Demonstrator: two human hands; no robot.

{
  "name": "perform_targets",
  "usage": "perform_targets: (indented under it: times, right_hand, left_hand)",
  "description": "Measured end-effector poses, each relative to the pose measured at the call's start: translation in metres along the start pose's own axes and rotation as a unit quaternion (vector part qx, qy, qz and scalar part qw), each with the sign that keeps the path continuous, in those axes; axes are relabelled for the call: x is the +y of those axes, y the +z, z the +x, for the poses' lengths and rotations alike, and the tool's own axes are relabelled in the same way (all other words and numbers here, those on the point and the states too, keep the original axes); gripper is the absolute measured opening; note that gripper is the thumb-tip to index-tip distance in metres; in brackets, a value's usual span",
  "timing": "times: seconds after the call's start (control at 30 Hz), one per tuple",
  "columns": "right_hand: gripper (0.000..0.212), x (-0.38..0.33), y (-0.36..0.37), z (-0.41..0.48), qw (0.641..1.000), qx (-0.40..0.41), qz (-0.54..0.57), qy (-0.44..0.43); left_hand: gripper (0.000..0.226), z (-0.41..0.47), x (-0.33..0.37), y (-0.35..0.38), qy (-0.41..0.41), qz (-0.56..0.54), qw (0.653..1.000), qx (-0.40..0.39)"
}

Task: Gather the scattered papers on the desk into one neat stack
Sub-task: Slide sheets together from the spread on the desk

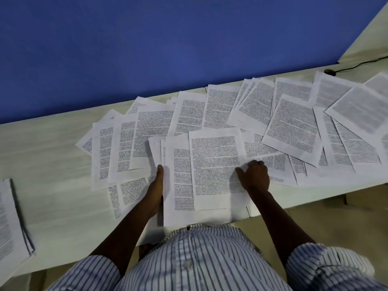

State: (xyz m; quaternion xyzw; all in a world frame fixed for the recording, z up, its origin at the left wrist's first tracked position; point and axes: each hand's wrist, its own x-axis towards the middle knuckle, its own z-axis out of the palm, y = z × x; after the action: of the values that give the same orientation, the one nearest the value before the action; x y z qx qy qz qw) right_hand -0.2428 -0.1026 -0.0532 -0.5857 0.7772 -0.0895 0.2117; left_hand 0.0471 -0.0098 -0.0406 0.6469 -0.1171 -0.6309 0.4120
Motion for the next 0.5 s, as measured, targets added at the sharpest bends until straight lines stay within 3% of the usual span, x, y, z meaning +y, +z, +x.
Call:
perform_targets:
  times: [0.1, 0.2, 0.3, 0.5]
  right_hand:
    - [0.056, -0.009, 0.008, -0.007, 0.999, -0.014, 0.003, -0.035]
    - [0.052, -0.018, 0.017, -0.025, 0.997, -0.03, -0.006, -0.073]
    - [0.044, -0.024, 0.03, -0.044, 0.99, -0.053, 0.017, -0.131]
    - [0.017, -0.016, 0.029, -0.047, 0.982, -0.062, 0.113, -0.139]
  left_hand:
    - [0.099, 0.014, -0.006, -0.005, 0.001, 0.036, 0.999, -0.005]
    - [0.066, 0.005, -0.002, 0.005, 0.029, 0.071, 0.997, 0.033]
    - [0.044, 0.002, -0.004, 0.009, 0.031, 0.075, 0.996, 0.024]
    - [0.039, 0.004, -0.001, -0.003, 0.067, 0.121, 0.988, 0.07]
